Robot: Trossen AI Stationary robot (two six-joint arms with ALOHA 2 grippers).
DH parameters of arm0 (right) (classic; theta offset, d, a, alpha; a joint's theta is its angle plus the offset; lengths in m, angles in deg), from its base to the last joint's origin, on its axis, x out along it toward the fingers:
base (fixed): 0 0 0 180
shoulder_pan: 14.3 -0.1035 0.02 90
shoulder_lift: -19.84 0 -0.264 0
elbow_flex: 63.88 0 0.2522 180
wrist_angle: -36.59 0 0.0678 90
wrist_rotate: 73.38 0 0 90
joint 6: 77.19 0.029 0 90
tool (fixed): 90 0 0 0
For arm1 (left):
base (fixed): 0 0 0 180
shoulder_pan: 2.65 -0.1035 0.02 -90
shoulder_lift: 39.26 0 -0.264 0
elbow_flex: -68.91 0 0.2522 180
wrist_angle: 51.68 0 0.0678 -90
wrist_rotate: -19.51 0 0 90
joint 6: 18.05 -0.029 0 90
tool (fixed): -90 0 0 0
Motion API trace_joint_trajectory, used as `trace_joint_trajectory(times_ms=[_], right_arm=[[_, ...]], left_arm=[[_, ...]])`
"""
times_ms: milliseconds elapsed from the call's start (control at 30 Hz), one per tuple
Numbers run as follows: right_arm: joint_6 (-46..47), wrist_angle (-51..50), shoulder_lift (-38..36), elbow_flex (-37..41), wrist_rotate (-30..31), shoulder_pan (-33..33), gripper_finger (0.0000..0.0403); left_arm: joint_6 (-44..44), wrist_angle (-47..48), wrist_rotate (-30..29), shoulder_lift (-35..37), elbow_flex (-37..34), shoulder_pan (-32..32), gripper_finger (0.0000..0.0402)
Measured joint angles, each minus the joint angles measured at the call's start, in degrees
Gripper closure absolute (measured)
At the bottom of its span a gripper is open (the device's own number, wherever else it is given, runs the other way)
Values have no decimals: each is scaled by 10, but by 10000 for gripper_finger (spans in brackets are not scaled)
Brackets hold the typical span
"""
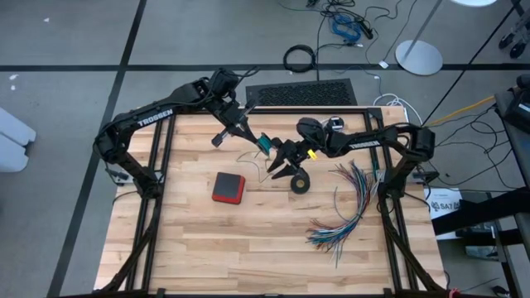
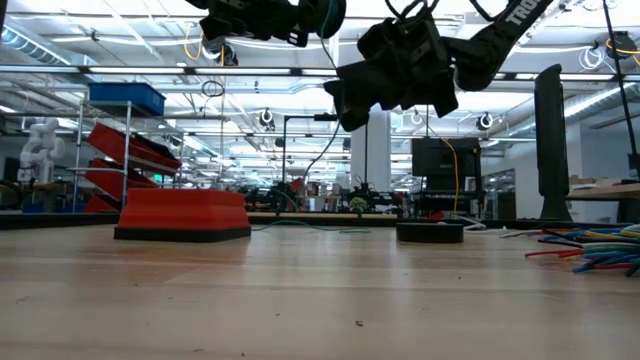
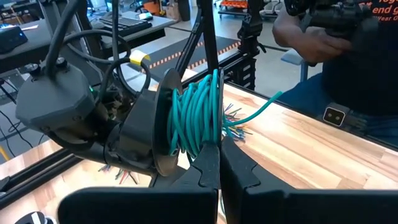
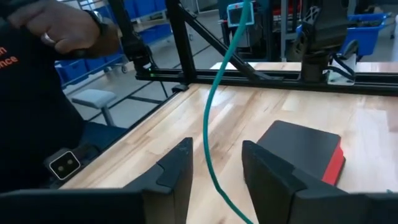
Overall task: Coiling cords
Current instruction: Coil the green wire cable on the spool
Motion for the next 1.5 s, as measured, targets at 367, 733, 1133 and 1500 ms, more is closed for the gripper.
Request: trace_joint_trajectory(times_ms=[367, 733, 1133, 1500], right_arm=[[-21, 0, -2, 0, 0, 6, 366], [-65, -5, -1, -4, 40, 21, 401], [-106, -123, -1, -116, 69, 60, 403], [-99, -206, -1, -138, 211, 64, 403]], left_arm=[[1, 3, 9, 0, 0, 4, 402], [-10, -1, 21, 0, 0, 35, 401], [19, 10, 105, -54, -1, 60, 401], [17, 82, 77, -85, -1, 47, 401]])
